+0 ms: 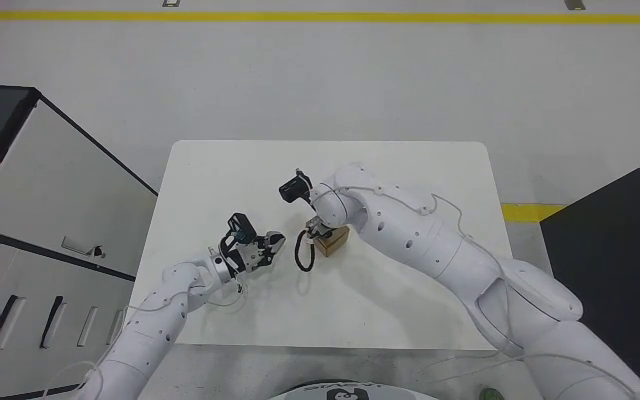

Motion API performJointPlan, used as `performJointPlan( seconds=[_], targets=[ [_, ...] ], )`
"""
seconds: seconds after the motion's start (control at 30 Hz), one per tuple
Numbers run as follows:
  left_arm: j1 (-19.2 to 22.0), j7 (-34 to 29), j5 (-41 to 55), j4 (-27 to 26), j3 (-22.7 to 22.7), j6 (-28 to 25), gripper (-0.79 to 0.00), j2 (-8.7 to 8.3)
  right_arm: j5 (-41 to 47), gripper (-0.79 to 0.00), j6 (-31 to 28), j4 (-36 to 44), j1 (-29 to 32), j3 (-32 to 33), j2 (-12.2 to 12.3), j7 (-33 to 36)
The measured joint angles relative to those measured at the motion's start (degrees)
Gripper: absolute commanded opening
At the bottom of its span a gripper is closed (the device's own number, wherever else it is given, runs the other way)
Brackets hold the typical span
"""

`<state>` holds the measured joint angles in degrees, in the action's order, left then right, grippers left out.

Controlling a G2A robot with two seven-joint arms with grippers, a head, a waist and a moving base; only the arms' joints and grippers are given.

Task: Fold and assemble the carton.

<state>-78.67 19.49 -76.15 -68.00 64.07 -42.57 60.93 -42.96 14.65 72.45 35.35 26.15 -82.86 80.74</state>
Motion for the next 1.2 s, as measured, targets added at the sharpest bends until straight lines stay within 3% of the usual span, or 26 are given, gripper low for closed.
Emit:
performJointPlan(
  seconds=[0.4, 0.57, 0.67, 0.73, 0.8, 0.87, 0.9, 1.2],
  targets=[
    [-0.3, 0.4, -0.3, -0.2, 0.2, 0.0, -0.785, -0.11, -1.2, -0.637, -0.2, -1.3, 0.5, 0.2, -1.0, 0.4],
    [-0.3, 0.3, -0.3, -0.3, 0.2, -0.1, -0.785, -0.14, -1.4, -0.499, -0.3, -1.8, 0.8, 0.6, -1.3, 0.4],
    [-0.4, 0.4, -0.4, -0.3, 0.2, -0.1, -0.785, -0.16, -1.2, -0.483, -0.3, -1.8, 1.0, 1.2, -1.4, 0.5],
    [-0.4, 0.5, -0.4, -0.3, 0.2, -0.1, -0.785, -0.16, -0.9, -0.499, -0.2, -1.8, 1.1, 1.8, -1.4, 0.4],
    [-0.4, 0.6, -0.3, -0.3, 0.2, -0.1, -0.785, -0.17, -0.2, -0.563, -0.1, -1.6, 1.3, 2.7, -1.3, 0.1],
    [-0.5, 0.6, -0.3, -0.3, 0.2, -0.1, -0.785, -0.17, 0.7, -0.668, -0.1, -1.6, 1.6, 3.7, -1.3, -0.1],
    [-0.5, 0.6, -0.3, -0.3, 0.2, -0.1, -0.785, -0.18, 1.0, -0.776, -0.1, -1.5, 1.7, 4.1, -1.2, -0.2],
    [-0.8, 1.0, -0.6, -0.4, 0.3, 0.1, -0.785, -0.24, 0.5, -0.785, 1.0, -1.1, 2.9, 6.1, -0.9, -0.3]
  ],
)
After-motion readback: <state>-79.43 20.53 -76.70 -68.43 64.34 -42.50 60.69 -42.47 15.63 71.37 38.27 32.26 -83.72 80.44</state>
